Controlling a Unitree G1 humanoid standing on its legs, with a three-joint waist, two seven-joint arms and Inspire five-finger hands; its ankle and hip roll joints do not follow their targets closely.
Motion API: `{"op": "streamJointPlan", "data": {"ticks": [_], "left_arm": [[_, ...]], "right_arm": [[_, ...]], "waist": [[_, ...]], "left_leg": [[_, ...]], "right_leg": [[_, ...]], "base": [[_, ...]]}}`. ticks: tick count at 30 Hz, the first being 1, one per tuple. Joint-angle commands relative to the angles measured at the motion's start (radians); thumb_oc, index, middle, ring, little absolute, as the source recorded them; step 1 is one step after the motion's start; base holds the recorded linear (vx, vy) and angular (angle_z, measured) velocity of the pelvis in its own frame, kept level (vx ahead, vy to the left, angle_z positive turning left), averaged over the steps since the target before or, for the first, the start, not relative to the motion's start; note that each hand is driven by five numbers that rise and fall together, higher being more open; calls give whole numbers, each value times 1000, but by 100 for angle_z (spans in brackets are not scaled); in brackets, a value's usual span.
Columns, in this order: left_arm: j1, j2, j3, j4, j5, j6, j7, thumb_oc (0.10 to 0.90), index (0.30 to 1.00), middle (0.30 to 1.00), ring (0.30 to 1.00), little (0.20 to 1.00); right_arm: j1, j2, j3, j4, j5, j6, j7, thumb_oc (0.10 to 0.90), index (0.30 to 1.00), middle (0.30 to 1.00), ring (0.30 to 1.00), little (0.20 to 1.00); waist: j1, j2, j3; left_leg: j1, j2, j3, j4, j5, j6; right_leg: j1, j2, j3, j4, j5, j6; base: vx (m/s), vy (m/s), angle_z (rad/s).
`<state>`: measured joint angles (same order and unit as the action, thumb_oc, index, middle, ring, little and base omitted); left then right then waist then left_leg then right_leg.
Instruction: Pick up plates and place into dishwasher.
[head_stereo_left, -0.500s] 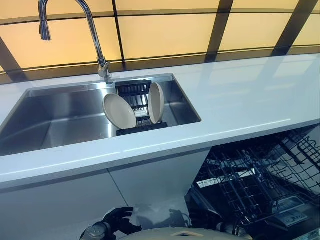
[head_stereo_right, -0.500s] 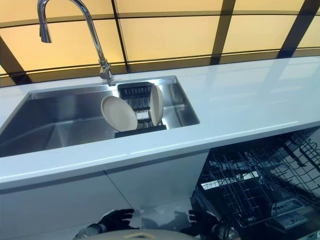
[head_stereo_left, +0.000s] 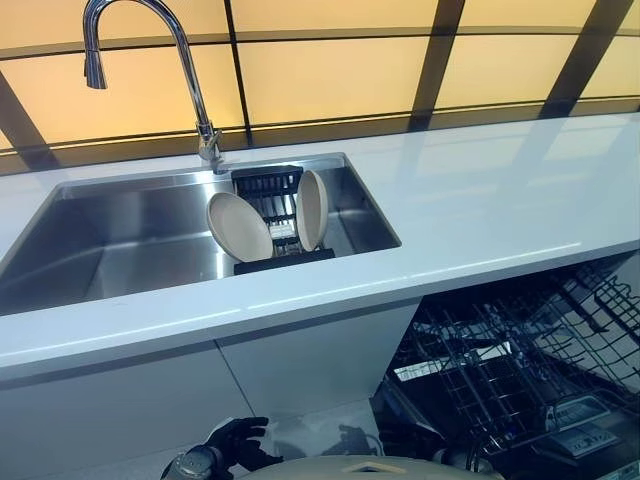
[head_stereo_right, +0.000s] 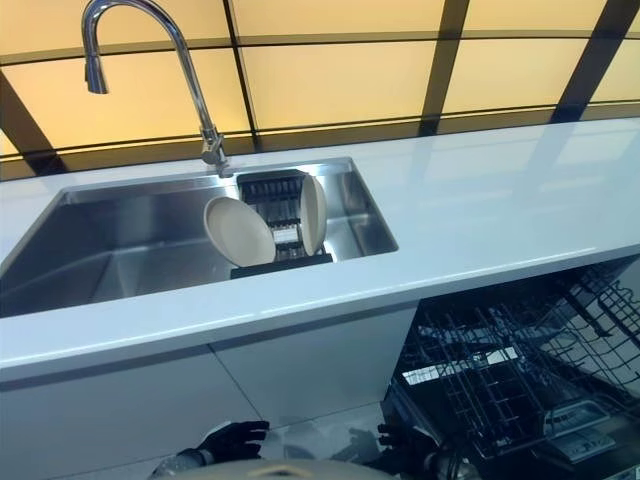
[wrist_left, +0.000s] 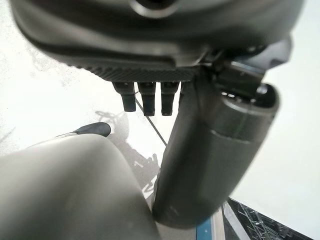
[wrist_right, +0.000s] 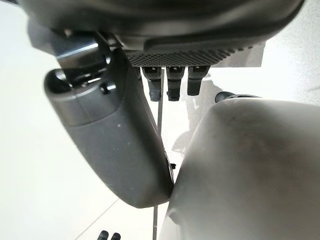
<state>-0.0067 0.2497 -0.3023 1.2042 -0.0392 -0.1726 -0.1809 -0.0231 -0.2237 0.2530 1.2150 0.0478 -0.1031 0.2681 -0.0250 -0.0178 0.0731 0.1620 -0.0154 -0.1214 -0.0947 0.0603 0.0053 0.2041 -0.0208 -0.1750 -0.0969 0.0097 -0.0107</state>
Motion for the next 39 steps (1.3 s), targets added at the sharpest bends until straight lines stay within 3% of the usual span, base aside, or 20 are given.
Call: {"op": "streamJointPlan", "data": {"ticks": [1, 9, 12, 13, 14, 15, 17, 19, 21, 25, 31, 34, 36, 39], "left_arm": [[-61, -58, -22, 5, 39, -76, 29, 800, 900, 900, 900, 900], [-65, -43, -73, -16, 126, -169, 50, 800, 900, 900, 900, 900], [-83, -20, -116, -83, 140, -291, 34, 800, 900, 900, 900, 900], [-85, -17, -119, -93, 137, -298, 29, 800, 900, 900, 900, 900], [-90, 0, -127, -157, 131, -313, 2, 800, 900, 900, 900, 900], [-98, 53, -162, -329, 51, -331, -133, 800, 900, 900, 900, 900], [-96, 106, -190, -497, -69, -225, -332, 800, 900, 900, 900, 900], [-98, 148, -218, -577, -97, -192, -406, 800, 900, 900, 900, 900], [-139, 246, -234, -760, -184, -50, -577, 800, 900, 900, 900, 900], [-197, 336, -172, -1057, -383, 191, -792, 800, 900, 900, 900, 900], [-221, 366, -57, -1354, -643, 445, -972, 800, 900, 900, 900, 900], [-225, 358, -3, -1427, -808, 506, -994, 800, 900, 900, 900, 900], [-230, 347, 31, -1450, -931, 507, -981, 800, 900, 900, 900, 900], [-243, 322, 95, -1458, -1139, 447, -901, 800, 900, 900, 900, 900]], "right_arm": [[-51, 19, 26, 20, -14, -27, 13, 800, 900, 900, 900, 900], [-56, 7, 36, 21, -18, -29, 26, 800, 900, 900, 900, 900], [-60, -5, 39, 13, -21, -24, 29, 800, 900, 900, 900, 900], [-60, -6, 40, 11, -21, -23, 30, 800, 900, 900, 900, 900], [-61, -16, 40, 1, -18, -17, 33, 800, 900, 900, 900, 900], [-66, -36, 48, -22, -8, -2, 35, 800, 900, 900, 900, 900], [-65, -60, 50, -44, -5, 11, 41, 800, 900, 900, 900, 900], [-65, -70, 53, -58, -9, 21, 42, 800, 900, 900, 900, 900], [-60, -79, 61, -70, -21, 23, 37, 800, 900, 900, 900, 900], [-39, -71, 54, -66, -24, 9, 19, 800, 900, 900, 900, 900], [-5, -59, 43, -40, -17, -19, -3, 800, 900, 900, 900, 900], [9, -55, 45, -46, -9, -19, -13, 800, 900, 900, 900, 900], [19, -52, 51, -50, -4, -20, -19, 800, 900, 900, 900, 900], [27, -44, 57, -40, 1, -29, -26, 800, 900, 900, 900, 900]], "waist": [[15, 29, 51], [7, 36, 58], [2, 43, 63], [2, 44, 63], [3, 47, 67], [5, 55, 75], [8, 65, 81], [6, 73, 84], [-1, 85, 85], [0, 93, 76], [10, 97, 62], [14, 98, 59], [16, 99, 57], [16, 98, 52]], "left_leg": [[54, -88, 109, 7, -181, 71], [54, -87, 109, 7, -181, 70], [51, -86, 111, 7, -180, 67], [51, -86, 111, 7, -180, 67], [48, -86, 111, 7, -178, 66], [41, -85, 111, 7, -175, 64], [37, -85, 110, 7, -173, 65], [35, -85, 111, 7, -171, 65], [35, -87, 108, 7, -168, 67], [36, -90, 100, 7, -172, 70], [35, -95, 83, 7, -173, 73], [37, -96, 76, 7, -175, 73], [39, -96, 73, 7, -176, 72], [44, -97, 69, 7, -179, 72]], "right_leg": [[13, 69, 50, 27, -111, 3], [9, 70, 54, 35, -116, 3], [6, 70, 56, 37, -116, 5], [6, 70, 56, 37, -116, 5], [2, 70, 56, 38, -115, 6], [-5, 69, 55, 40, -114, 5], [-9, 68, 52, 41, -112, 5], [-13, 68, 51, 44, -111, 5], [-11, 67, 51, 39, -105, 10], [-3, 63, 45, 25, -99, 17], [6, 60, 46, 10, -90, 15], [8, 60, 49, 10, -91, 11], [10, 59, 52, 10, -90, 9], [15, 59, 54, 10, -92, 7]], "base": [[0, 0, 0], [0, 0, 0], [0, 0, 0], [0, 0, 0], [-54, 21, 0], [-65, 29, 1], [-51, 34, 3], [-27, 31, 2], [-17, 33, 0], [-2, 5, 3], [4, -18, 9], [2, -8, 1], [0, 0, 0], [12, -32, 0]]}}
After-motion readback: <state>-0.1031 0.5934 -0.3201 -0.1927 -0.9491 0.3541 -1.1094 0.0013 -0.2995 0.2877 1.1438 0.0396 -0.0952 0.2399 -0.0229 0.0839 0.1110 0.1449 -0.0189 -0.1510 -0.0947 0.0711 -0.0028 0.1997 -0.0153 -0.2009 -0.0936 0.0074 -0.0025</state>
